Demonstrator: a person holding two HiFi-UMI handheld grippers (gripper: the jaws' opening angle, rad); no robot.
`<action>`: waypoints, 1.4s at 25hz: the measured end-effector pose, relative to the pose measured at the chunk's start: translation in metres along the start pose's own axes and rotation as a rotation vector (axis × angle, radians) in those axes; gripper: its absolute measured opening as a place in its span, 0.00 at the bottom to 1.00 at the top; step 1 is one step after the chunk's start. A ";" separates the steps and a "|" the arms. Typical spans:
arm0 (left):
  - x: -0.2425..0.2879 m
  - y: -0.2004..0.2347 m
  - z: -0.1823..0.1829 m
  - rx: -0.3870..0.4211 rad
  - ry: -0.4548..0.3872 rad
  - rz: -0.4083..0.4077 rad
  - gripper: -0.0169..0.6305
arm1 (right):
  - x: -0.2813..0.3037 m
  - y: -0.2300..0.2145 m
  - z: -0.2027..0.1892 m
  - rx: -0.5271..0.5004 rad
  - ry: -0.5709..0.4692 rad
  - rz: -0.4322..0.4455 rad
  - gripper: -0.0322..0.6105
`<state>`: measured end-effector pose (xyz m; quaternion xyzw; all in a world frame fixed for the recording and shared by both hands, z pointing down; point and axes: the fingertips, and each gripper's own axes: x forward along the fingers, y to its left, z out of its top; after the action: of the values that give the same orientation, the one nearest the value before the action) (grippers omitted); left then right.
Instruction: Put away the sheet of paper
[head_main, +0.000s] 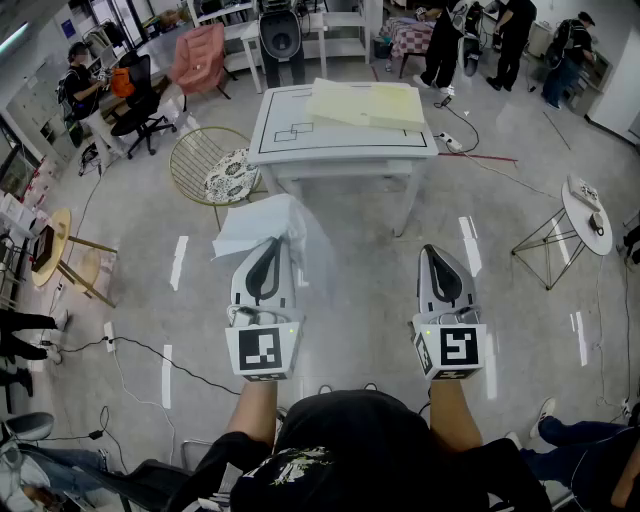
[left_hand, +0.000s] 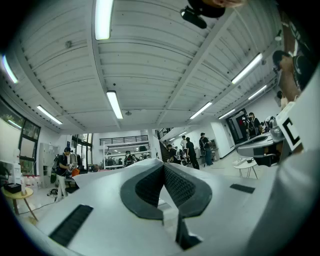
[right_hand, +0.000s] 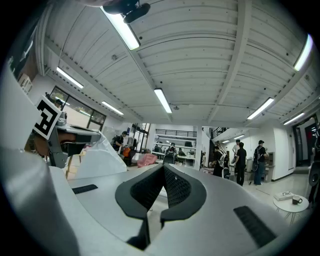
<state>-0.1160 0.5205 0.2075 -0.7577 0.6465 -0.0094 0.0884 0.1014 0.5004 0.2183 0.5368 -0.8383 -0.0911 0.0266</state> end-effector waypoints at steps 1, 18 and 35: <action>0.000 0.000 -0.001 0.001 0.001 -0.001 0.03 | -0.001 0.001 -0.002 -0.002 0.000 0.002 0.05; -0.005 -0.011 -0.008 0.002 0.026 -0.005 0.03 | -0.016 -0.008 -0.002 -0.017 -0.094 -0.033 0.05; -0.042 -0.043 -0.013 -0.030 0.059 0.073 0.03 | -0.044 -0.019 -0.017 -0.005 -0.078 0.069 0.05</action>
<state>-0.0825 0.5663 0.2307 -0.7344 0.6759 -0.0191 0.0582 0.1395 0.5300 0.2342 0.5036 -0.8565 -0.1131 -0.0014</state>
